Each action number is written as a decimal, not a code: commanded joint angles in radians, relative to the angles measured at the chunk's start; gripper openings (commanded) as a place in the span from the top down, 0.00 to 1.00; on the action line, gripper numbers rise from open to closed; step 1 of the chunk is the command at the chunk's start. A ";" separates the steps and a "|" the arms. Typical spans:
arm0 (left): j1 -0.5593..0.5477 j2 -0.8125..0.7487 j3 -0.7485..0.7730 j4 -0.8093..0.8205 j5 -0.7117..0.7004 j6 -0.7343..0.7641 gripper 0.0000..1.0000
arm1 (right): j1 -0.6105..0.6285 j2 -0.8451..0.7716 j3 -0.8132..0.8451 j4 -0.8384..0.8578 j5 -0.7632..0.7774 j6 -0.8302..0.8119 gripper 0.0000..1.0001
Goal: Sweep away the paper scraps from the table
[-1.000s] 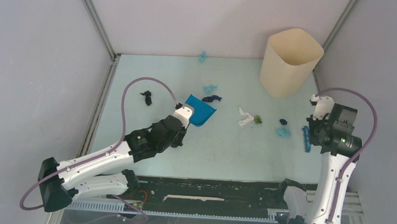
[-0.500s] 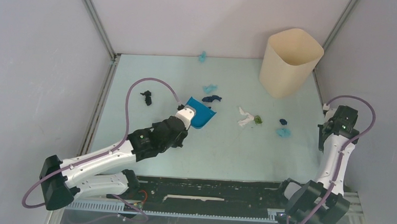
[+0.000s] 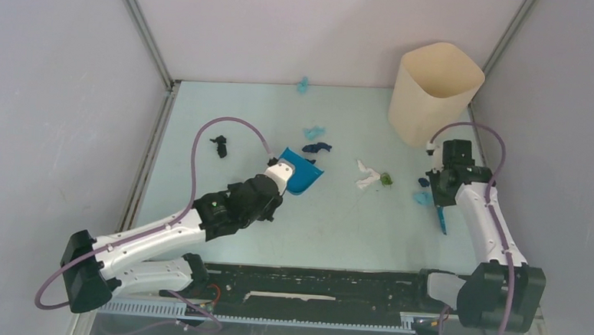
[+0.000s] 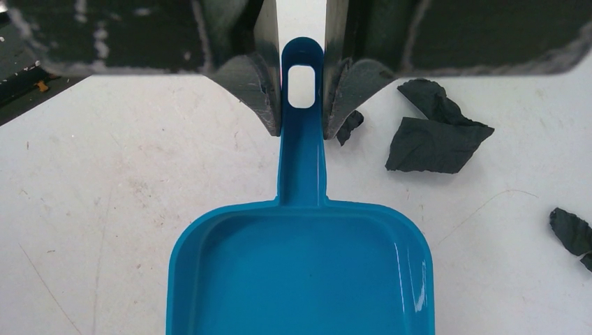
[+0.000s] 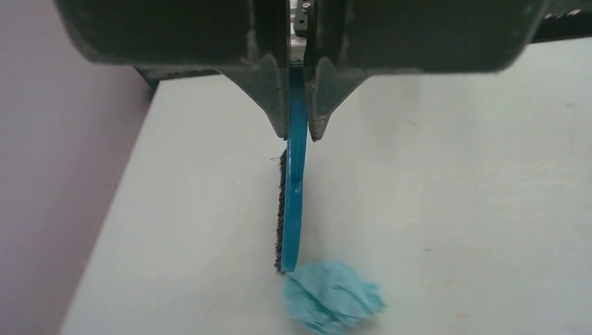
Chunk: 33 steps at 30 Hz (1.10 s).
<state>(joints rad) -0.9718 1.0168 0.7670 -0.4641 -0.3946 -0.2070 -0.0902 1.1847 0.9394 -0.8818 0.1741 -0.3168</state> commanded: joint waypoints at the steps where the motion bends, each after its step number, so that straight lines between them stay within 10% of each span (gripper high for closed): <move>1: 0.007 0.012 0.041 0.009 0.014 0.024 1.00 | 0.073 0.022 0.100 -0.024 -0.127 0.093 1.00; 10: 0.005 0.020 0.045 0.010 0.081 0.033 1.00 | 0.036 -0.117 0.234 -0.173 -0.162 0.039 1.00; 21: -0.080 0.139 0.093 -0.058 0.238 0.089 1.00 | -0.324 -0.088 0.194 -0.080 -0.130 -0.196 1.00; 33: -0.188 0.237 0.104 -0.084 0.341 0.120 1.00 | -0.125 0.117 0.195 0.146 -0.041 -0.148 1.00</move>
<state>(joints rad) -1.1347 1.2297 0.8249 -0.5423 -0.1051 -0.1120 -0.2943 1.2602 1.1301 -0.8574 0.0814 -0.4686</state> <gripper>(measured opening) 0.252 0.056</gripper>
